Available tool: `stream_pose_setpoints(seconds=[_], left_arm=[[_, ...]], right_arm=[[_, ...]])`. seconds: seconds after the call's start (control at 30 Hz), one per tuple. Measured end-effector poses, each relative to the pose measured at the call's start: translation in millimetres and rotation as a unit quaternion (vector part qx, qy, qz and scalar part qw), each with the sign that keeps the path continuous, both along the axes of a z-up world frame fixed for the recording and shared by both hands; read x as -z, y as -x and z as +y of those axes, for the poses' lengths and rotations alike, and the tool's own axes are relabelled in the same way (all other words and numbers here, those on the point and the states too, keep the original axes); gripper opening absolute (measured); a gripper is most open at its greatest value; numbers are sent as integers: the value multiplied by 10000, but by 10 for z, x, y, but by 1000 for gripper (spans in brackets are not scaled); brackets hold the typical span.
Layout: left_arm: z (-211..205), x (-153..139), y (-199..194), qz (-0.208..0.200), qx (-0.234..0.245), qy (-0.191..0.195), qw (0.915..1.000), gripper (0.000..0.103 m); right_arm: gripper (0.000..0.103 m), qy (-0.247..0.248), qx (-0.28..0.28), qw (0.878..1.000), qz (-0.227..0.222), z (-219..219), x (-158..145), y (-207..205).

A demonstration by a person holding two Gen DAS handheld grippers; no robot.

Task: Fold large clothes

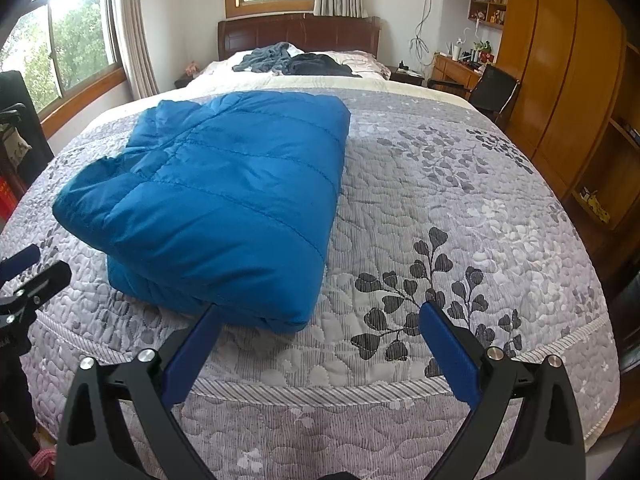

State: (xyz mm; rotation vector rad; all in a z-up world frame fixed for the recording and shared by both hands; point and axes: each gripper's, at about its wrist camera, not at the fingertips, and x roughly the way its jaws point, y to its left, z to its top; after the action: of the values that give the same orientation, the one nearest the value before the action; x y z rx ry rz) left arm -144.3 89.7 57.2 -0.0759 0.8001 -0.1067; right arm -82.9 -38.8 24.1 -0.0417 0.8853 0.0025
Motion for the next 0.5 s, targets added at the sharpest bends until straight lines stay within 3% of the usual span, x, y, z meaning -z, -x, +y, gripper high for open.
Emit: stream_pose_setpoints(seconds=[0.5], left_arm=[[3,5,-2,8,10,0,10000,100]], right_arm=[[99,9,-57,10000,7,31,-7,-12]])
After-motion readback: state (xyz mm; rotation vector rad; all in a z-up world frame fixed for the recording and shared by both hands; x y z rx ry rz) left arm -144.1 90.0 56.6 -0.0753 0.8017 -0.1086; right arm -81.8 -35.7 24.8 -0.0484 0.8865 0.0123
